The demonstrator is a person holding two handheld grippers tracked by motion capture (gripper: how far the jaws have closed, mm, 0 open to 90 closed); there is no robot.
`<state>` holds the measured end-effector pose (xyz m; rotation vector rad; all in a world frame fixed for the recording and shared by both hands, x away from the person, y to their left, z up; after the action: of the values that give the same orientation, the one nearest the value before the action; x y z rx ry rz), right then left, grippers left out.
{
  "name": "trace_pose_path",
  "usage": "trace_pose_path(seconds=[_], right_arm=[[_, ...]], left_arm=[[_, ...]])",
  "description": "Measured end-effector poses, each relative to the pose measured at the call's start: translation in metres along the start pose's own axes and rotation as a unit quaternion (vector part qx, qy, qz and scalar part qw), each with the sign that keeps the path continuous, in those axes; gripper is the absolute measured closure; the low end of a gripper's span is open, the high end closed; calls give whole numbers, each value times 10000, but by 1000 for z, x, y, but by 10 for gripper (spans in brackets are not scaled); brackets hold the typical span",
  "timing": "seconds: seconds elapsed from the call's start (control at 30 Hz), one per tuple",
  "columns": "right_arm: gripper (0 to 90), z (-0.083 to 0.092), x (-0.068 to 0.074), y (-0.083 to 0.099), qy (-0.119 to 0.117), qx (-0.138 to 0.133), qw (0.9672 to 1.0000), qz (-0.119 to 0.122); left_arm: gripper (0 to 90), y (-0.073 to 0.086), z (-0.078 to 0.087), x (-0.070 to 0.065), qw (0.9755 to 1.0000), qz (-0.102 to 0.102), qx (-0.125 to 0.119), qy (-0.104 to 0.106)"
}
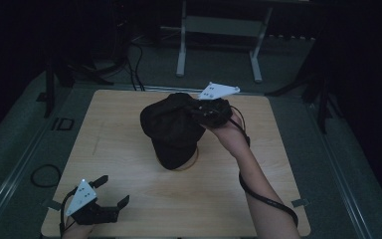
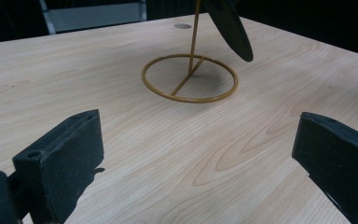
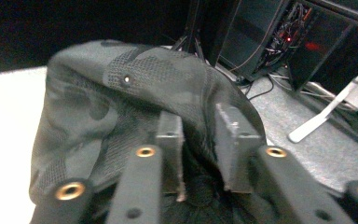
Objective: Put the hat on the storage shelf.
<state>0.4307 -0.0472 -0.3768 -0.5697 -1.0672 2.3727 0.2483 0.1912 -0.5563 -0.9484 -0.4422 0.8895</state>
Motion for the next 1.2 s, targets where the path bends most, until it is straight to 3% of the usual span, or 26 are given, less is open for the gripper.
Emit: trace_pose_path(seconds=[0.03,0.17,0.67,0.77,0.93,0.97,1.13,1.2], right_arm=[[608,1,-1,1,-131,-24,9998,-115],[565,3,-3,3,-351,-103,9988,-339],[395,6,5,10,-389,-156,9988,-268],[300,9,6,12,-585,-274,9975,-304],[207,12,3,17,-626,-367,9963,-452],[129,14,4,20,-719,-389,9956,-464],[132,18,6,28,-715,-431,9955,-445],[134,19,7,33,-606,-358,9965,-456]], left_arm=[[25,0,0,0,10000,-13,-6,-2],[25,1,-1,0,10000,44,-9,24],[25,-1,1,4,9998,154,-105,-18],[25,-2,1,5,9998,170,-122,-17],[25,-3,2,5,9996,202,-174,-43],[25,-3,2,6,9996,207,-189,-47],[25,-2,1,5,9996,227,-191,-36],[25,-2,1,5,9996,211,-182,-38]])
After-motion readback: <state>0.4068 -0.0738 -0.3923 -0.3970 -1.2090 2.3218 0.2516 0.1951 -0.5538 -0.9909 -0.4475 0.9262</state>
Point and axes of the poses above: each handheld gripper's, and its own axes: z roughly backward along the jaws, y roughly out of its underside, x roughly to its left, the point moved 8 cm from there along -z, roughly forward along the jaws, and after that the axes turned 12 degrees about x, right-handed, at the moved point
